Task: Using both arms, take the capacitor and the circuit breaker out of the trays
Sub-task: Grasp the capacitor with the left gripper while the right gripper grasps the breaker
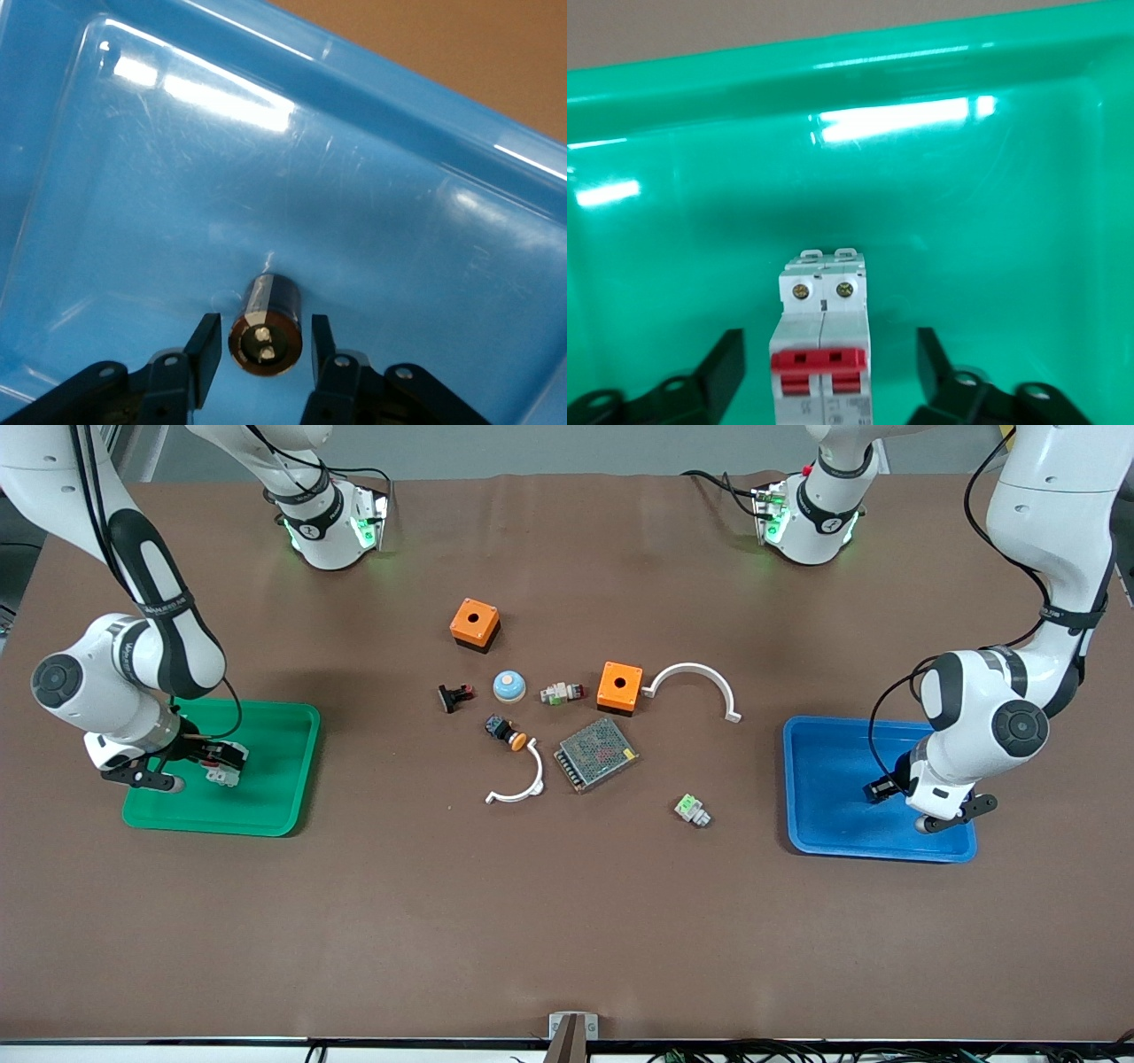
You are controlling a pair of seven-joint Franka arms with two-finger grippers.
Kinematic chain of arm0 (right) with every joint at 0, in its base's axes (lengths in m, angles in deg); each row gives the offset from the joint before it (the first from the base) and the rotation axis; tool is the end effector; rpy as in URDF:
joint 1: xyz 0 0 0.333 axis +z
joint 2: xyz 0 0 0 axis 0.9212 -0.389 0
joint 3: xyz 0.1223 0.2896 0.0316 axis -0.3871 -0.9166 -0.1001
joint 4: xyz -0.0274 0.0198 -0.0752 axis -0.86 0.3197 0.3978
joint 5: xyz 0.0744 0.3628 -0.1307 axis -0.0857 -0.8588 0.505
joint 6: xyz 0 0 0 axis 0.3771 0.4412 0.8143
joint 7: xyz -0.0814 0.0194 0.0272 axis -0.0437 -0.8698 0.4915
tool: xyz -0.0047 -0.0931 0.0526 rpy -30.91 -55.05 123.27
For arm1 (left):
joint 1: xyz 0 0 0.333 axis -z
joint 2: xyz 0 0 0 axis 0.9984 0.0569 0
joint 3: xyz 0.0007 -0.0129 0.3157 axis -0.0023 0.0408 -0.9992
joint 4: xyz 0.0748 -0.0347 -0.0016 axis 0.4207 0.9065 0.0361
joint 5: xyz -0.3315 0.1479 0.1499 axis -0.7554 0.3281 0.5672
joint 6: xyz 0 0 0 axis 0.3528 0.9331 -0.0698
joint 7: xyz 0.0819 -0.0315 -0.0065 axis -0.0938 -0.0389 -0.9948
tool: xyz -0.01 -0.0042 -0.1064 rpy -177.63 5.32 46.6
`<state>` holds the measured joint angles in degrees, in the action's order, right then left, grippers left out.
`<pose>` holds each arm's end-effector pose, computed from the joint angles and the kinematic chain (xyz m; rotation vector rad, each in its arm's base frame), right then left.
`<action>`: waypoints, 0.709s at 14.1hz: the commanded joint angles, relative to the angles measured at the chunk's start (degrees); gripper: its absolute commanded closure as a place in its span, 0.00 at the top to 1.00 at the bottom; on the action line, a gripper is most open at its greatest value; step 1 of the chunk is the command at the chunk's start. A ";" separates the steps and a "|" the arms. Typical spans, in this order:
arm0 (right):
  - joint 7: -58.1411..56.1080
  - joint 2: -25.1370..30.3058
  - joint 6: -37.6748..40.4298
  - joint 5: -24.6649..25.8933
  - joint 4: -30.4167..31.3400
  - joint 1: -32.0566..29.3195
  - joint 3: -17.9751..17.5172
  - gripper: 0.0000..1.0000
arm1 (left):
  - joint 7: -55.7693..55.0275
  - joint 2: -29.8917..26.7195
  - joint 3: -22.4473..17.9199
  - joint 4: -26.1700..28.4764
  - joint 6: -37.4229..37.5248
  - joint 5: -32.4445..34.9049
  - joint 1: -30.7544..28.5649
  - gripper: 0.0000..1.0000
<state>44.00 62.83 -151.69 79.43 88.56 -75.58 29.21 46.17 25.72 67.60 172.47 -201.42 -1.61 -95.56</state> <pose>0.5277 -0.1348 0.2004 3.1163 -0.2832 -0.0152 0.5971 0.0326 0.2020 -3.0736 -0.5501 0.0491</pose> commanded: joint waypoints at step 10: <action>1.17 2.27 33.13 -1.29 -18.70 9.77 -1.07 0.02 | -9.91 -6.86 4.44 -1.07 7.41 1.27 1.18 0.00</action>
<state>44.20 64.07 -124.44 79.11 74.15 -70.34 28.02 40.50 23.63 69.82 170.57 -198.77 -1.61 -95.21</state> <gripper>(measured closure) 0.604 0.656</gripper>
